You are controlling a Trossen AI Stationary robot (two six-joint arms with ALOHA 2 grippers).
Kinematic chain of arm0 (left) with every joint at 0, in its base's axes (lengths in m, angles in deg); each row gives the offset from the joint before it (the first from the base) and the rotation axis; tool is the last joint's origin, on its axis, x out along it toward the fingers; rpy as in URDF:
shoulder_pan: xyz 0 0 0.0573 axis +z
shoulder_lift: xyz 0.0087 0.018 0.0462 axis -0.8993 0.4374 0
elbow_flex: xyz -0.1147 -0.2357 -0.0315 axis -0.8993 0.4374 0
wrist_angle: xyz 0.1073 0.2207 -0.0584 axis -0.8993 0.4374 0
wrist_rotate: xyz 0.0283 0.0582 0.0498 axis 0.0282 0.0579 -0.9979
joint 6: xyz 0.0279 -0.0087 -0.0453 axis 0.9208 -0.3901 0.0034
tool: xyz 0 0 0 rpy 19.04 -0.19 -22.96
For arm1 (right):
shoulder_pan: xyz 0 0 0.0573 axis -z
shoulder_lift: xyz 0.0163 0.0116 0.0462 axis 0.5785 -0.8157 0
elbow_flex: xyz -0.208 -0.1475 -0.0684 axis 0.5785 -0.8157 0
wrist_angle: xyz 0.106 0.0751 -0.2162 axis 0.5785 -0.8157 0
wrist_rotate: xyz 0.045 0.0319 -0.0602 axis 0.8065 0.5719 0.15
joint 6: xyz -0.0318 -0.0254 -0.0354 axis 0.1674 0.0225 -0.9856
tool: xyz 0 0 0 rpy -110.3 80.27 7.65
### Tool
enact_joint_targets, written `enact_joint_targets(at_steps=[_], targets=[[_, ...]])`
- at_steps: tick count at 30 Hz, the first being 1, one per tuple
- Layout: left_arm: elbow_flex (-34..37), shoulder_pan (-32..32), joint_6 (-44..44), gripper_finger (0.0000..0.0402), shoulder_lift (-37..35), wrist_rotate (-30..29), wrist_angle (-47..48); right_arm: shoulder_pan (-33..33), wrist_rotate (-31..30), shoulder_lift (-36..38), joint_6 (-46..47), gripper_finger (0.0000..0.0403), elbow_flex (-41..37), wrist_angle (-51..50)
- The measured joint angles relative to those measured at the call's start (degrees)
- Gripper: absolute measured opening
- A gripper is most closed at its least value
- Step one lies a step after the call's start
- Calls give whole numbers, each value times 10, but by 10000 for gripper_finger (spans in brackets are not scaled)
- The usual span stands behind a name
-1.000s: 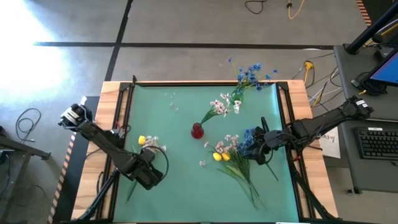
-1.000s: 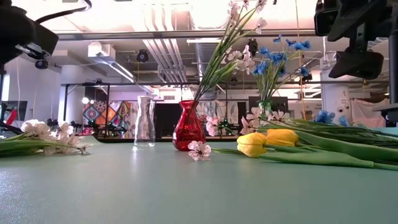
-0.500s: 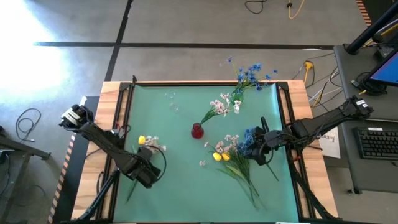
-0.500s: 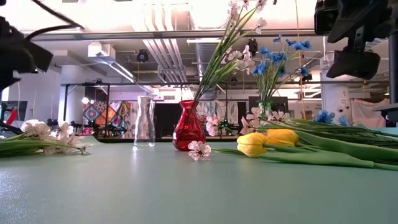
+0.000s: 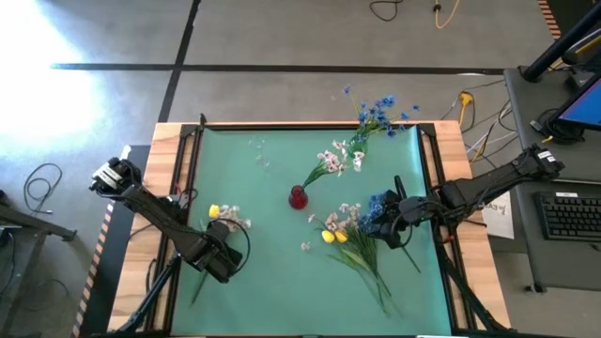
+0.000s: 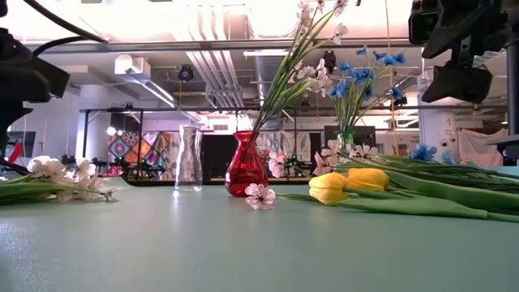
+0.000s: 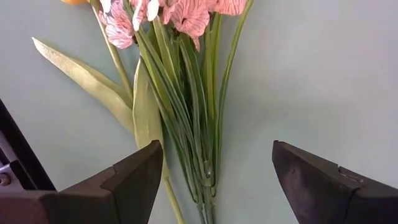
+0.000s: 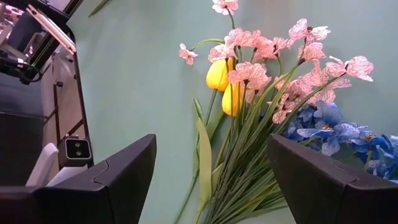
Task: Sort flowers into vase by color
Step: Put the white flowers into the red vase
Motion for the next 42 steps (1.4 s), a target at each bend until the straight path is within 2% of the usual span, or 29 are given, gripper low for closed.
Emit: enact_joint_targets(at_steps=[18,23,27,42], targets=[[4,0,0,286,0,-1,-5,0,-4,0,-6,297,0,0],[22,0,-4,286,0,-25,-21,0,-4,0,-9,297,0,0],[36,0,-11,286,0,-26,-52,0,-4,0,-9,297,0,0],[36,-1,-8,286,0,-26,-66,0,-4,0,-9,297,0,0]])
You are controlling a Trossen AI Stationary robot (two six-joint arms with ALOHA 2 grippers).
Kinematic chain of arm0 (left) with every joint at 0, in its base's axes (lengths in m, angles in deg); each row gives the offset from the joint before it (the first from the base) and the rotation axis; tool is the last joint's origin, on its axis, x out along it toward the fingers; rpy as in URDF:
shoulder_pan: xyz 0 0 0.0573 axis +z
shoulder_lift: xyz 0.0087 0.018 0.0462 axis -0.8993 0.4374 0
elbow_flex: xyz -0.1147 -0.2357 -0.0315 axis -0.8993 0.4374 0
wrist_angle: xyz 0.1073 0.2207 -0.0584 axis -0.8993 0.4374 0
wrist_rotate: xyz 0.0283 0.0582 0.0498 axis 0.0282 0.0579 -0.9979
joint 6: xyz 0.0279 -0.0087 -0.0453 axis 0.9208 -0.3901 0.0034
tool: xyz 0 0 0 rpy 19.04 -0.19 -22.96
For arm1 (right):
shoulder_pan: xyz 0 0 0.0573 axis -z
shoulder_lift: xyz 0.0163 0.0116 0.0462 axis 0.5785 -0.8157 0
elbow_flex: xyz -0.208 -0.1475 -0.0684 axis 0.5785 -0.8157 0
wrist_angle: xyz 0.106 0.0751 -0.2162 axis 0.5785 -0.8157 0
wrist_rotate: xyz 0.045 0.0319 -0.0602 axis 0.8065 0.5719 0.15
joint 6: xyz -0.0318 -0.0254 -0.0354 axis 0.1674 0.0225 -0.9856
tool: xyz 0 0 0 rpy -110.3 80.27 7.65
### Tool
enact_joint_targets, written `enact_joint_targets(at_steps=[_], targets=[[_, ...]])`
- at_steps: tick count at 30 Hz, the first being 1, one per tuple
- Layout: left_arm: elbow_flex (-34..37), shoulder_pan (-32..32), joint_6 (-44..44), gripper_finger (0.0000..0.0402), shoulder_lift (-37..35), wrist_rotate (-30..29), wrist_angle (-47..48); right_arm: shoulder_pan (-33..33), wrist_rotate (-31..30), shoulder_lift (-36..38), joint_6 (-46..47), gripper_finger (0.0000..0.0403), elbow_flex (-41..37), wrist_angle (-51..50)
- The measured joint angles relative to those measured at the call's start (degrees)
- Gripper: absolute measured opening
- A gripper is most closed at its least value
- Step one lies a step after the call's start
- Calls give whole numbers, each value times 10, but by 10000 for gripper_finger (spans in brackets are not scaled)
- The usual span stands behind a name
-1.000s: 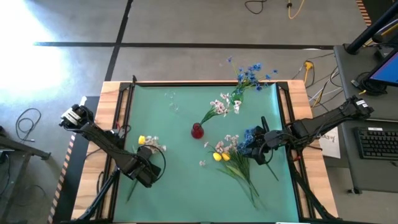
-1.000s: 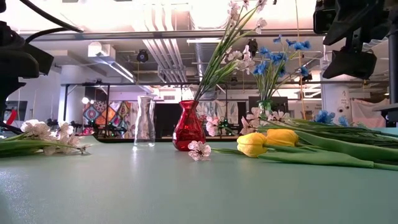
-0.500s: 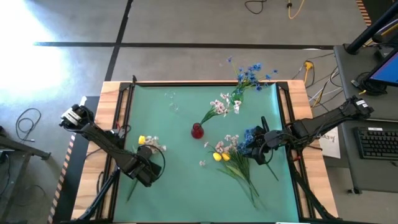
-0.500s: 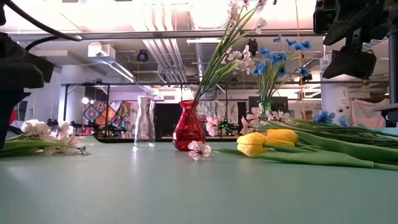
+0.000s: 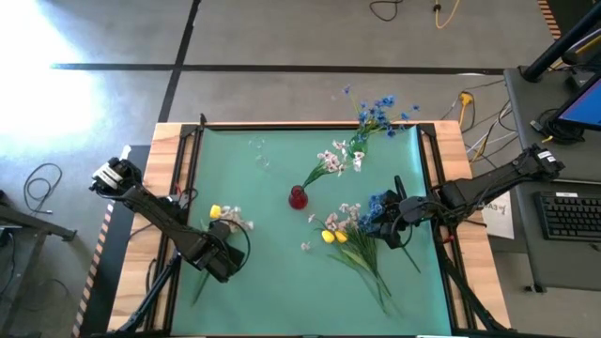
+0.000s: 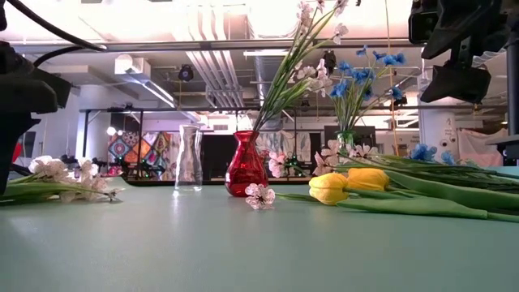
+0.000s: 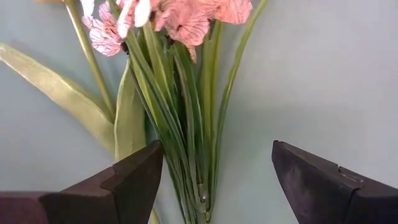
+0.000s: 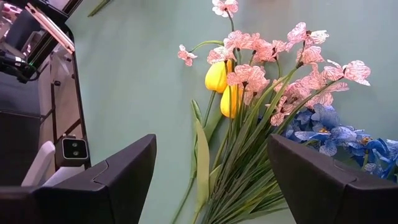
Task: Sort flowers into vase by color
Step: Put the white flowers into the red vase
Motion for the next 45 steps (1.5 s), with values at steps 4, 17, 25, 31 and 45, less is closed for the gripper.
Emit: enact_joint_targets(at_steps=[4,17,25,31,45], targets=[[0,0,11,286,0,0,-17,0,0,0,0,297,0,0],[0,0,33,286,0,-12,-39,0,0,0,-4,297,0,0],[0,0,26,286,0,-16,-39,0,0,0,-4,297,0,0],[0,0,25,286,0,-19,-38,0,0,0,-2,297,0,0],[-7,0,16,217,63,-19,-54,0,0,0,-1,297,0,0]])
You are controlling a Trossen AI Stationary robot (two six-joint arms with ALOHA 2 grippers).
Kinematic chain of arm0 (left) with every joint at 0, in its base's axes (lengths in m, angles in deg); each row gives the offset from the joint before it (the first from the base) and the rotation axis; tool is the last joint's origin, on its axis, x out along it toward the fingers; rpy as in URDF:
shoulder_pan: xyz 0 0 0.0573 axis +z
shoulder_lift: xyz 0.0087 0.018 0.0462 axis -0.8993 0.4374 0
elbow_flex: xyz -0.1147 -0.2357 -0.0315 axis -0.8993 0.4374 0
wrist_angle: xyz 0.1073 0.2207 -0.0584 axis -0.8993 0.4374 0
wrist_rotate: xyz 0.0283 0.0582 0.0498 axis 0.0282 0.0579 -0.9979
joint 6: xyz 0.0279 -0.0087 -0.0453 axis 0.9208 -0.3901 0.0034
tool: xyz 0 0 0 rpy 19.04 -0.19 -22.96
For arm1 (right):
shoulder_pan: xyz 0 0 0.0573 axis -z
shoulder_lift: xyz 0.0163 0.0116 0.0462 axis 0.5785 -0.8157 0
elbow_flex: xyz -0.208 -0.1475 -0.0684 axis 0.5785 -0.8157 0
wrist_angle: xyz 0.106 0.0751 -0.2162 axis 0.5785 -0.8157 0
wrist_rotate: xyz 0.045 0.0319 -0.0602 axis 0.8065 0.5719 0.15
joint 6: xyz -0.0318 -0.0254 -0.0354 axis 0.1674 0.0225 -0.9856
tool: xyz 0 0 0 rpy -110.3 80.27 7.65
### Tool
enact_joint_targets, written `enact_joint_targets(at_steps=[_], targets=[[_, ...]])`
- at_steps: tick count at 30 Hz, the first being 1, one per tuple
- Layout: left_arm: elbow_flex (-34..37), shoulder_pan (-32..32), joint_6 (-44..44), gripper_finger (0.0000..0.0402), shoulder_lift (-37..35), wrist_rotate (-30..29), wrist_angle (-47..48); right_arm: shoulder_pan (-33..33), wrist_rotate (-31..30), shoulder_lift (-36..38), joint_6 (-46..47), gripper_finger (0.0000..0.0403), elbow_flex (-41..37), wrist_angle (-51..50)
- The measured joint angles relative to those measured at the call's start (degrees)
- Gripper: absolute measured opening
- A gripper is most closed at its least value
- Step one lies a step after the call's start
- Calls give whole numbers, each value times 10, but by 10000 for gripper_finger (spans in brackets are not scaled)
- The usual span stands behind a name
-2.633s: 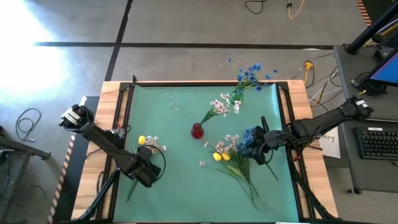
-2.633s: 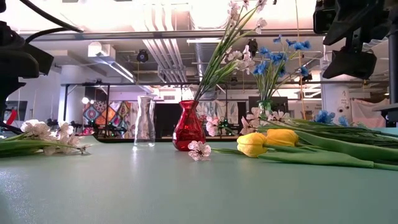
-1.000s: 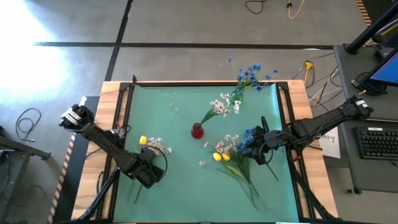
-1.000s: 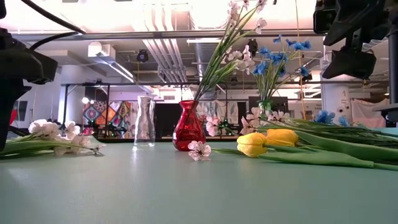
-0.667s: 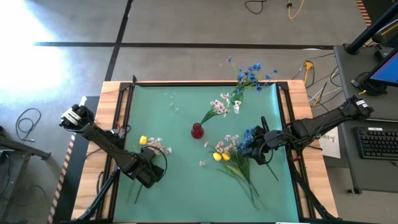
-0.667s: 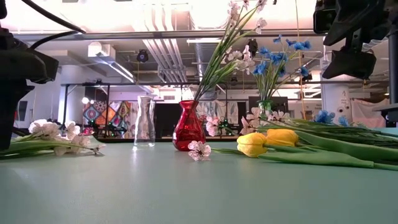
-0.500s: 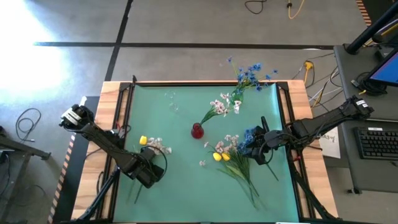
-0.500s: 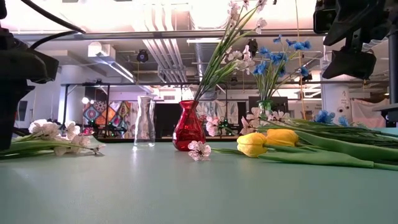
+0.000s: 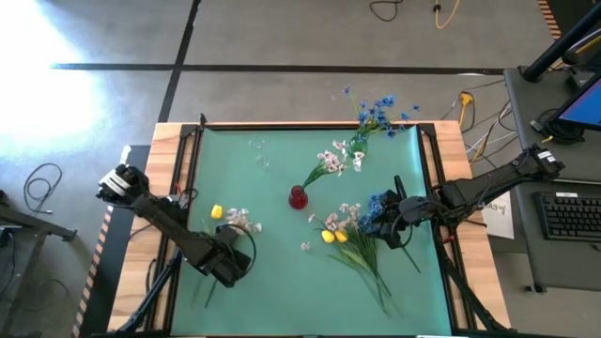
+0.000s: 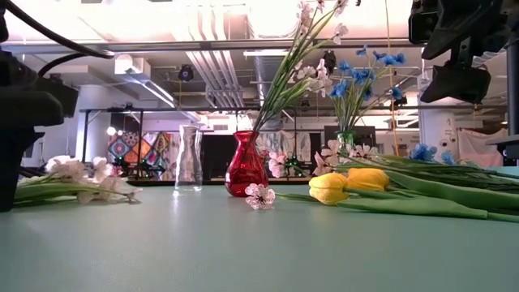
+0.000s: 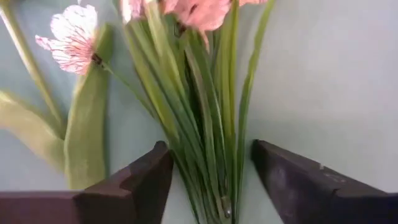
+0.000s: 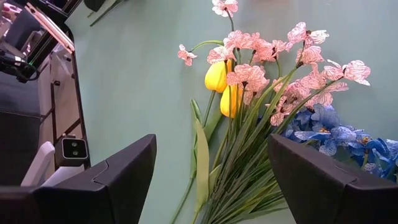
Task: Sort flowers into vase by color
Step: Put the white flowers into the red vase
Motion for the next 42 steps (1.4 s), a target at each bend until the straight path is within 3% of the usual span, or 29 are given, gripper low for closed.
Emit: enact_joint_targets(at_steps=[11,13,26,33,39,42], targets=[[-21,0,3,28,2,-22,10,0,0,0,0,297,0,0],[-23,0,3,8,2,-27,10,0,0,0,-1,297,0,0],[-54,-5,24,1,-30,-51,50,0,0,0,-4,297,0,-10],[-135,-28,50,0,-66,-192,146,0,-1,0,-6,297,0,-10],[-177,-47,146,0,-98,-362,119,0,-15,0,-15,297,0,-9],[-191,-46,163,0,-110,-382,119,0,-15,0,-15,297,0,-8]])
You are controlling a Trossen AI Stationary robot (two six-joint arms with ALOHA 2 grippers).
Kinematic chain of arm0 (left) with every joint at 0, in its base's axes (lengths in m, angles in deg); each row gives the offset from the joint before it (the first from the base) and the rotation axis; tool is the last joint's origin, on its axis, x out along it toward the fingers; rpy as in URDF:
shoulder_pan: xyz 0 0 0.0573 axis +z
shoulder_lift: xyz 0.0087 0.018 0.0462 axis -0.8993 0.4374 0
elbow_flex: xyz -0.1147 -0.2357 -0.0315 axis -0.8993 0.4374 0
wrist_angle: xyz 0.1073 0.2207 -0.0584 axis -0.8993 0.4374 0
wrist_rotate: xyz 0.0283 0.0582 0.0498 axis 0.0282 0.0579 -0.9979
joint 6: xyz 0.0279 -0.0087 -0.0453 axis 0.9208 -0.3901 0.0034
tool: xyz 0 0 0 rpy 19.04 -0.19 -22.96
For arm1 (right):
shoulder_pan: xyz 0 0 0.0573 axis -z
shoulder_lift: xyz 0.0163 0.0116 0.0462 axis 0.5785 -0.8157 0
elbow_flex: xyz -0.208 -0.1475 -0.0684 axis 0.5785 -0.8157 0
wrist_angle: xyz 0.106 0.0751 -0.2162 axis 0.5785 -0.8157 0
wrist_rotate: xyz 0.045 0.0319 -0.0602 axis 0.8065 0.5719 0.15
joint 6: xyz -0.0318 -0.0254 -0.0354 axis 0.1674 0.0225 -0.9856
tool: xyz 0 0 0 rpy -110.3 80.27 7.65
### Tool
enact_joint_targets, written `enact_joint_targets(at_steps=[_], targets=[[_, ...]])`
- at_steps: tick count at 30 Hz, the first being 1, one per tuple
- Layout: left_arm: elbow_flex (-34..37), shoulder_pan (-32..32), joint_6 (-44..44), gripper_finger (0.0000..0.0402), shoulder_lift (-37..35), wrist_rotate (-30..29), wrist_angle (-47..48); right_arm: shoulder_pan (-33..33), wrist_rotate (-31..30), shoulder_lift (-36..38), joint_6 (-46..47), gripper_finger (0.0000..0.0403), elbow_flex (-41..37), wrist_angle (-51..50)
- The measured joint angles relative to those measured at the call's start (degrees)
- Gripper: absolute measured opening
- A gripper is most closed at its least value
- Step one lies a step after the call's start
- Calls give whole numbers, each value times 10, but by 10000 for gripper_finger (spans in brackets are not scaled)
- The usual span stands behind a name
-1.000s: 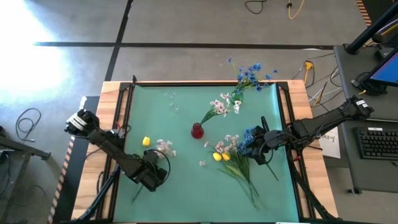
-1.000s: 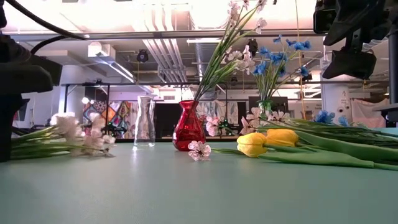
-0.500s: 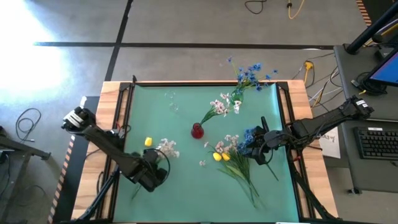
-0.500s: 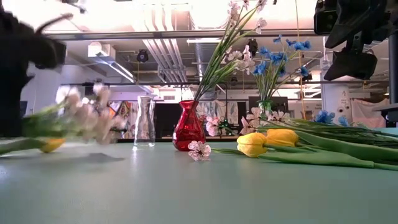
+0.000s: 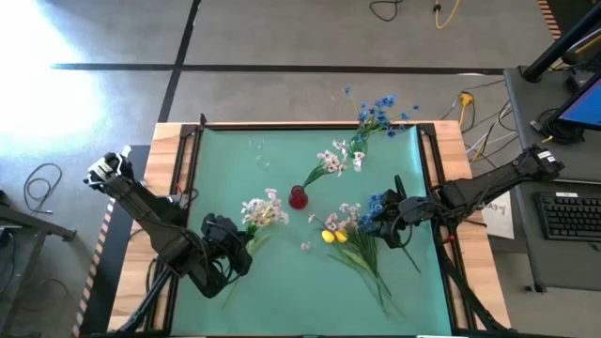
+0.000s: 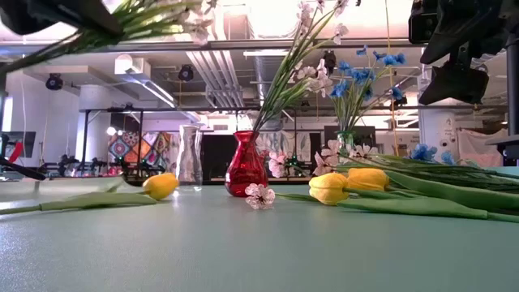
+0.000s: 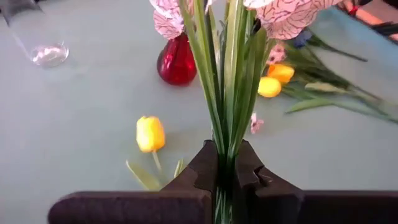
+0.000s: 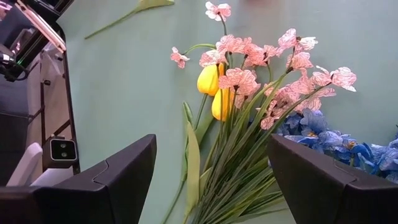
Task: Sort flowers into vase by color
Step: Put the white flowers into the red vase
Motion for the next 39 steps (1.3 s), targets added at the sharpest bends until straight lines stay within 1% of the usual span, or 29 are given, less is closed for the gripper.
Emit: enact_joint_targets(at_steps=[9,14,16,18,22,25,28,31,35,39], targets=[[-16,-1,8,0,-7,6,10,0,0,0,-1,297,0,0],[-20,0,18,0,-7,-2,10,0,0,0,-6,297,0,0],[-21,0,21,0,-7,-19,10,0,0,0,-7,297,0,0],[-21,-1,29,0,-8,-49,10,0,-1,0,-11,297,0,0],[-21,-1,76,0,-10,-137,-2,0,-8,0,-16,297,0,0],[-21,7,123,0,-10,-171,-17,0,-16,0,-19,297,0,0],[-21,13,150,0,-10,-201,-30,0,-16,0,-20,297,0,0],[-21,21,188,0,-10,-242,-63,0,-17,0,-21,297,0,0],[-21,35,267,0,-11,-275,-123,0,-30,0,-27,297,-1,0],[-21,62,353,0,-12,-275,-190,0,-36,0,-28,297,-1,0]])
